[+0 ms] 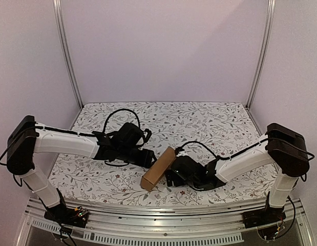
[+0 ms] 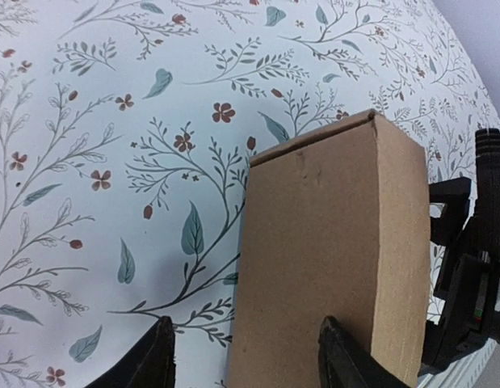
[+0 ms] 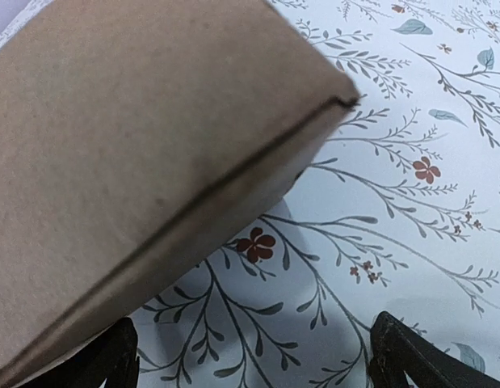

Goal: Fold the paper box

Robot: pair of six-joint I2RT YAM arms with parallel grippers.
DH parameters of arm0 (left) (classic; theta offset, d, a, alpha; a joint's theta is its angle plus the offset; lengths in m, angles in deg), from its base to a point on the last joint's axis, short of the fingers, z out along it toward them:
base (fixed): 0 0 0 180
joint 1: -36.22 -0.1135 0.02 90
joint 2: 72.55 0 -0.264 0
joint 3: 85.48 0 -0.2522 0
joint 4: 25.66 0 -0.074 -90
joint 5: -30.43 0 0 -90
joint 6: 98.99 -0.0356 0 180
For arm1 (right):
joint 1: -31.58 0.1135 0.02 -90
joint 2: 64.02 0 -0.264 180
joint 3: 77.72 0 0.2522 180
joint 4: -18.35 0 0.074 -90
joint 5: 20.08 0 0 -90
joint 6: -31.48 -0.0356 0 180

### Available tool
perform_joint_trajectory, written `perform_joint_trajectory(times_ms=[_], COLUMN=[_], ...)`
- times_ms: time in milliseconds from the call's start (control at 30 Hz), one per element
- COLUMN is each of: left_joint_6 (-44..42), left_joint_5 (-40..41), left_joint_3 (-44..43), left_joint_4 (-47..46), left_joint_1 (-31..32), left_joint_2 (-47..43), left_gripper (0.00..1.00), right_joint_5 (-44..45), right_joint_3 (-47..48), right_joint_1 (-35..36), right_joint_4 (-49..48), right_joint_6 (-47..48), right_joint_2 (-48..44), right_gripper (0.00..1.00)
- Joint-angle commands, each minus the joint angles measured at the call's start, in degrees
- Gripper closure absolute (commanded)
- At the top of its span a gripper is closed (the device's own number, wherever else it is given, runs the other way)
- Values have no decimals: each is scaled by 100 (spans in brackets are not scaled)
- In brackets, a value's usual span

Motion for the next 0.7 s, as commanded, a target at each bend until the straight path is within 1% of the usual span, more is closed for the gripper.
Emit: perform_joint_trajectory(times_ms=[0, 267, 367, 567, 667], left_joint_6=[28, 63, 70, 53, 53], left_joint_5=[-304, -277, -265, -308, -335], left_joint_3=[130, 40, -56, -286, -417], left_joint_4=[156, 161, 173, 181, 181], left_joint_1=[222, 305, 350, 387, 408], left_joint_2=[-202, -161, -108, 66, 162], left_gripper=[41, 41, 41, 40, 39], right_joint_5=[-11, 70, 115, -155, -132], right_joint_3=[99, -42, -194, -364, -471], right_joint_1=[-312, -454, -476, -487, -484], right_joint_4=[-248, -221, -214, -197, -137], right_joint_6=[164, 394, 459, 640, 711], right_joint_2=[345, 480, 376, 158, 28], right_gripper=[1, 1, 1, 1, 1])
